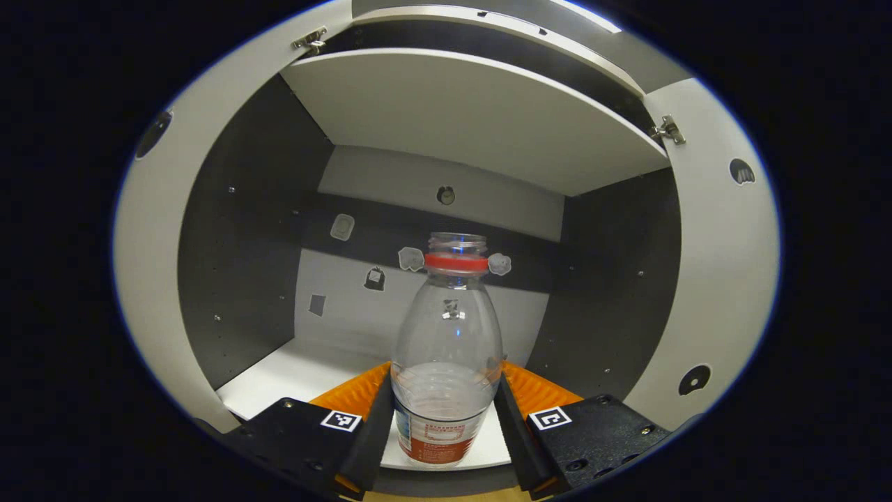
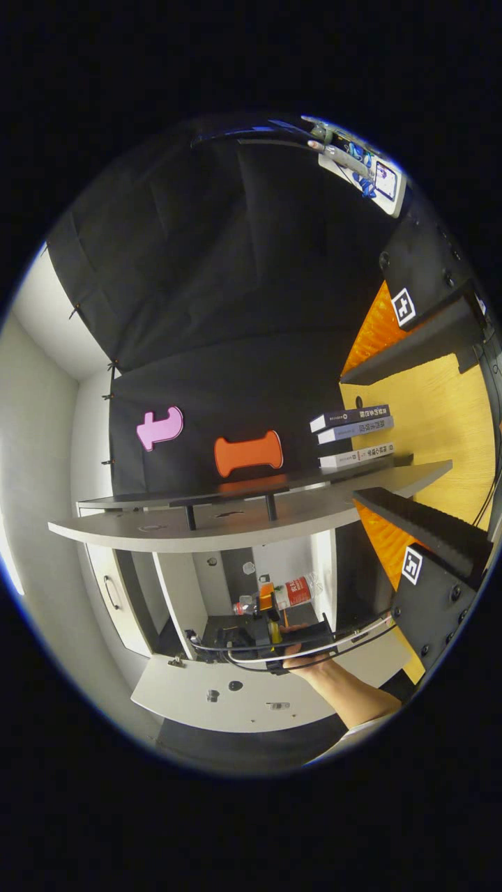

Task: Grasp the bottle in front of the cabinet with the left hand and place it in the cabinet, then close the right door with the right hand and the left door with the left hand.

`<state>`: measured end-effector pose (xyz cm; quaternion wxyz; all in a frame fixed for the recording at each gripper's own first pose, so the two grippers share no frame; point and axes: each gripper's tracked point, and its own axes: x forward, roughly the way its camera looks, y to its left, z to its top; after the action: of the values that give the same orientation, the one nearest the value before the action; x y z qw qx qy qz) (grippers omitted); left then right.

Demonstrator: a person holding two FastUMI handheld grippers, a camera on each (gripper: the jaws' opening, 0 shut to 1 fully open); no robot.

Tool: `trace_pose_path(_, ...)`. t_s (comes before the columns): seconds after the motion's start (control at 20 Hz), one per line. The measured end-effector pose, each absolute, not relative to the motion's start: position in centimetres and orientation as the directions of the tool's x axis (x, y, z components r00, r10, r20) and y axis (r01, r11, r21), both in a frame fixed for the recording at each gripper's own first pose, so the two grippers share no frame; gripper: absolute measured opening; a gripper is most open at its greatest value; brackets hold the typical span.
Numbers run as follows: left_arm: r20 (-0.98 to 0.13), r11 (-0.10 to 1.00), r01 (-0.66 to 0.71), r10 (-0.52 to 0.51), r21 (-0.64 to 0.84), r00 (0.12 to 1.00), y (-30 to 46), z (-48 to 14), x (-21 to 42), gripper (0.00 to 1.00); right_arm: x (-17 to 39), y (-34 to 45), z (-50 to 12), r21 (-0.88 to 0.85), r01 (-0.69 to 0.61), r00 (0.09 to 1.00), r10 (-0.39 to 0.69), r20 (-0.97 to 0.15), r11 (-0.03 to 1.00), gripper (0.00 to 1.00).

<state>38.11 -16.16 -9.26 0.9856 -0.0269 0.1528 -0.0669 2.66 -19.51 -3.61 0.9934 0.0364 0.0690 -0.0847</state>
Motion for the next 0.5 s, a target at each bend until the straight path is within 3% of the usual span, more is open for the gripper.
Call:
trace_pose_path(0.1, -0.324, 0.991, 0.122, -0.135, -0.06, 0.936, -16.1, -11.3, 40.0, 0.73, 3.1, -19.7, -3.5, 0.049, 0.208, 0.97, -0.199, -0.142, 0.977, 0.98)
trace_pose_path(0.15, -0.338, 0.992, 0.119, -0.129, -0.051, 0.932, -16.2, -12.0, 40.5, 0.73, 3.0, -19.6, -3.4, 0.048, 0.221, 0.967, -0.213, -0.141, 0.974, 0.89)
trace_pose_path(0.3, -0.336, 0.989, 0.148, -0.144, -0.015, 0.931, -17.3, -12.3, 41.6, 0.73, 2.9, -19.3, -3.9, 0.047, 0.247, 0.959, -0.238, -0.153, 0.968, 0.89)
trace_pose_path(0.35, -0.348, 0.988, 0.154, -0.145, -0.002, 0.926, -17.5, -12.7, 41.8, 0.73, 2.9, -19.2, -4.3, 0.048, 0.252, 0.957, -0.241, -0.161, 0.967, 0.98)
trace_pose_path(0.4, -0.344, 0.987, 0.162, -0.147, 0.013, 0.927, -17.8, -12.6, 42.2, 0.73, 2.9, -19.1, -4.4, 0.05, 0.257, 0.955, -0.246, -0.165, 0.965, 0.89)
trace_pose_path(0.5, -0.345, 0.985, 0.174, -0.155, 0.023, 0.926, -18.3, -13.1, 42.9, 0.74, 2.8, -19.0, -4.6, 0.053, 0.267, 0.952, -0.254, -0.171, 0.962, 0.89)
